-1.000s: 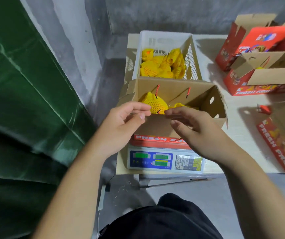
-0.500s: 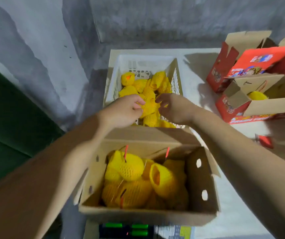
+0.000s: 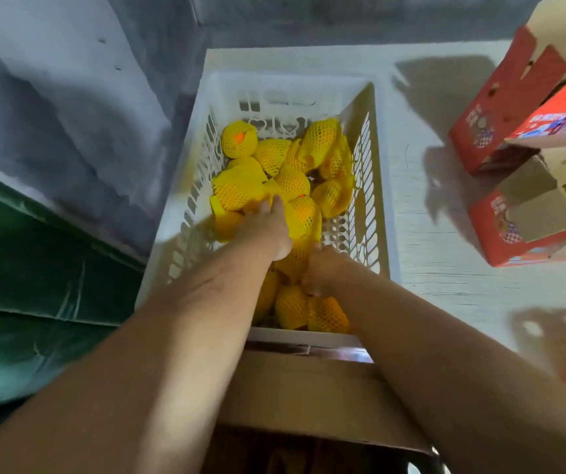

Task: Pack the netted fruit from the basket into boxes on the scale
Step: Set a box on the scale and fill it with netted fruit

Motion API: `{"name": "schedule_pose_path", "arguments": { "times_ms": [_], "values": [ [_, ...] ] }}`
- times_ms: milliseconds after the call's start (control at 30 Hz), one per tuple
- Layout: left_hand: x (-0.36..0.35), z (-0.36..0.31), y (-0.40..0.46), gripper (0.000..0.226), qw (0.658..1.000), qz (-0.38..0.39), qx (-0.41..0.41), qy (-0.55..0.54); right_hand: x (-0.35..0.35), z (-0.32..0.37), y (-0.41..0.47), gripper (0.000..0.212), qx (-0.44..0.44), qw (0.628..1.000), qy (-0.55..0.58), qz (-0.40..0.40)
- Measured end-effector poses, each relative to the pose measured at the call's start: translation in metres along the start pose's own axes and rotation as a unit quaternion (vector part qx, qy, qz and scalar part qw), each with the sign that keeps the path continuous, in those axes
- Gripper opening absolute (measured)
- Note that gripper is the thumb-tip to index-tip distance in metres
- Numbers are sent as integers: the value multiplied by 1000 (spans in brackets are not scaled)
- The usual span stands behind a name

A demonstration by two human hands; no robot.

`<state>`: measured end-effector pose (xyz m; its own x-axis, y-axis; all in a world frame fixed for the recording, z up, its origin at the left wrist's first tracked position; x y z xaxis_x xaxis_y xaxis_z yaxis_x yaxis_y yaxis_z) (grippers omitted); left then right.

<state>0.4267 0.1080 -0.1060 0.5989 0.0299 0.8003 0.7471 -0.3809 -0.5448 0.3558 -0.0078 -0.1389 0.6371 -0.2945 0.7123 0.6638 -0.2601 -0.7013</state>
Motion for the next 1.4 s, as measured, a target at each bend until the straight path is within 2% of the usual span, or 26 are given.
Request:
{"name": "schedule_pose_path", "arguments": {
  "times_ms": [67, 133, 267, 433, 633, 800, 867, 967, 1033, 1100, 1167, 1233, 1333, 1400],
  "values": [
    [-5, 5, 4, 77, 999, -26, 20, 3, 3, -3, 5, 97, -19, 1000, -9, -5],
    [-10, 11, 4, 75, 998, -38, 37, -18, 5, -6, 4, 107, -39, 999, -13, 5],
    [-11, 20, 2, 79, 998, -46, 28, -36, 9, -7, 0, 111, -43, 999, 17, 3],
    [-26, 40, -7, 104, 998, -1, 68, -13, 7, -6, 2, 110, -18, 999, 40, 5],
    [-32, 43, -4, 103, 991, -44, 67, -103, -1, 4, 14, 112, -2, 1000, 28, 13],
    [-27, 48, -4, 112, 994, -22, 91, -49, -3, 8, 30, 114, -7, 998, 59, 17],
    [-21, 45, -6, 110, 995, -8, 98, -17, -3, 10, 31, 109, 3, 998, 56, 13],
    [-8, 39, -11, 105, 995, -17, 97, 20, 5, 13, 26, 85, 12, 998, 43, -32],
    [3, 37, -17, 103, 995, -33, 96, 19, 11, 15, 18, 76, 14, 998, 39, -52],
    [14, 39, -28, 104, 994, -44, 99, -3, 21, 16, 8, 75, 27, 995, 75, -66],
    [25, 43, -45, 103, 989, -70, 104, -76, 33, 16, -5, 76, 55, 988, 113, -89],
    [36, 46, -65, 94, 967, -127, 95, -201, 46, 16, -23, 78, 93, 978, 152, -104],
    [46, 37, -98, 59, 882, -207, 55, -419, 69, 11, -57, 75, 135, 960, 212, -120],
    [54, 27, -126, 52, 838, -239, 35, -489, 88, 8, -87, 72, 162, 952, 219, -141]
  ]
}}
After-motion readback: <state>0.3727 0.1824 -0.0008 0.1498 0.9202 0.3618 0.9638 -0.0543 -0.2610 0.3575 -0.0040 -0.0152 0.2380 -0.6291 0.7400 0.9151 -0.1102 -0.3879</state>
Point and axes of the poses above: each hand's wrist, its own y-axis towards the middle knuckle, its own x-axis out of the back of the hand, z = x × y, the point moved 5 cm from there along y, towards the middle knuckle, and after that the axes turned 14 degrees about -x, right-handed, at the moved point
